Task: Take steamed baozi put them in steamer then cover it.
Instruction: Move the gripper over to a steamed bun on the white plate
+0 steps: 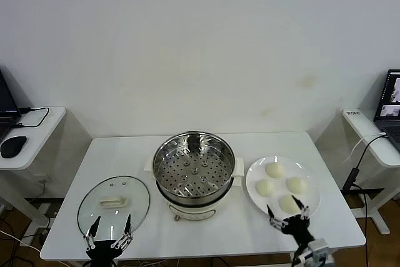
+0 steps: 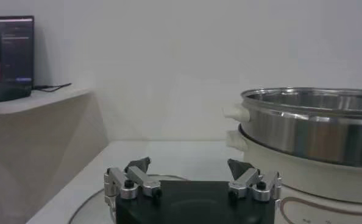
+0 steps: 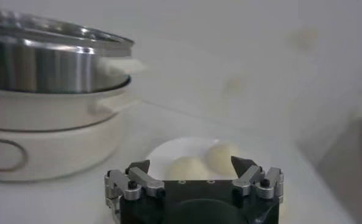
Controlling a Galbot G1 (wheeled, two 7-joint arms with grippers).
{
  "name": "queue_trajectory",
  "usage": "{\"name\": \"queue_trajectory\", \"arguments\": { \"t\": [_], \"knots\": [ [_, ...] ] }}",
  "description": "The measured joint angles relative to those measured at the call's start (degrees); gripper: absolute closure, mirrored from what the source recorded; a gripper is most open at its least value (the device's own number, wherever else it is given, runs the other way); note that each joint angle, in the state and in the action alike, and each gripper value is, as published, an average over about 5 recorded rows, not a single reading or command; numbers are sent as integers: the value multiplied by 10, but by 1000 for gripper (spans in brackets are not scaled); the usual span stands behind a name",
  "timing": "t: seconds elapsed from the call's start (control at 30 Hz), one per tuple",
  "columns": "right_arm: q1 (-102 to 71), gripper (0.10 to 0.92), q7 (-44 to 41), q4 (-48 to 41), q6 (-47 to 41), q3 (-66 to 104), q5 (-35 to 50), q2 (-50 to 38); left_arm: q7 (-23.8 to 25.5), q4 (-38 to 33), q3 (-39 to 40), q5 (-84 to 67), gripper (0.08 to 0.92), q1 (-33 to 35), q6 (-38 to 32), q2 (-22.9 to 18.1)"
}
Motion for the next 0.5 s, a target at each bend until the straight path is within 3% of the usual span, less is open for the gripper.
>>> {"name": "queue_trajectory", "arguments": {
  "t": [0.5],
  "knots": [
    [238,203,-173,-116,-10,-120,-116,-177,-13,-4,8,25,177,-4,17,-16]
  ]
}}
